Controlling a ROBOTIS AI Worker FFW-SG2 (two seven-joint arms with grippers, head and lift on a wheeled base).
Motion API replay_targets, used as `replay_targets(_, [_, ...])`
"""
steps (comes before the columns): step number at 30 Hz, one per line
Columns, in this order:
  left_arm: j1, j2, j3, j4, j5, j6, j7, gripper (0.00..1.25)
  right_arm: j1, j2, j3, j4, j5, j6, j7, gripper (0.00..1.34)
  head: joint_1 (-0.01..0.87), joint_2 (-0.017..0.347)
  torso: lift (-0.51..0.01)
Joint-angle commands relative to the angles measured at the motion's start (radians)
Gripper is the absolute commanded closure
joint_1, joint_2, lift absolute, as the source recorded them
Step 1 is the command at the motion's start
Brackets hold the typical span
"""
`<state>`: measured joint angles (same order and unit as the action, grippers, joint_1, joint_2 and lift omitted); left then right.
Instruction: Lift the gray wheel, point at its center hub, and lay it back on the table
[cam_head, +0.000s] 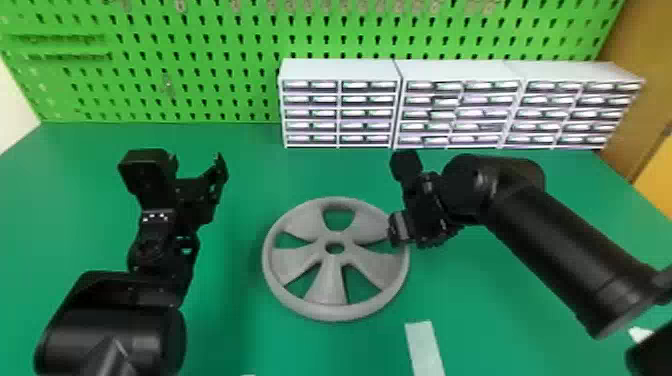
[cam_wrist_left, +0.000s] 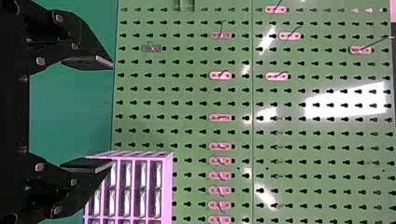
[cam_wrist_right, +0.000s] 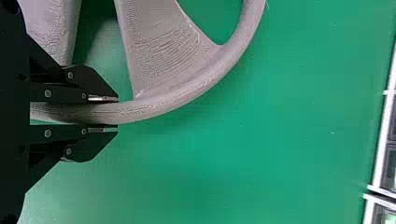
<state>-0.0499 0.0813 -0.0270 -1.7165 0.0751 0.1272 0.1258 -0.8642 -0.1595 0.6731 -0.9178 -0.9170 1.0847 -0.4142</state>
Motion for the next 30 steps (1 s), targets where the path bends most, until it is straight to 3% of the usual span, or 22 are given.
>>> replay_targets(1, [0.001,0.000,0.001,0.000,0.000,0.000,0.000,0.50,0.004,0.000,-0.018,-0.041,0.044,0.000,0.000,1.17,0.692,0.048,-0.096])
replay_targets(10, [0.002,0.000,0.002,0.000,0.002,0.003,0.000,0.50,0.027,-0.003,-0.053,-0.118,0.118,-0.034,0.003,1.17,0.692,0.048,-0.096])
replay_targets(23, [0.009,0.000,0.007,-0.011,0.002,0.017,0.000,0.50,0.110,0.009,-0.155,-0.305,0.374,-0.151,0.071,1.18,0.692,0.048,-0.096])
replay_targets(30, [0.009,0.000,0.009,-0.014,0.002,0.022,0.000,0.50,0.159,0.011,-0.211,-0.377,0.432,-0.244,0.107,1.19,0.692,0.048,-0.096])
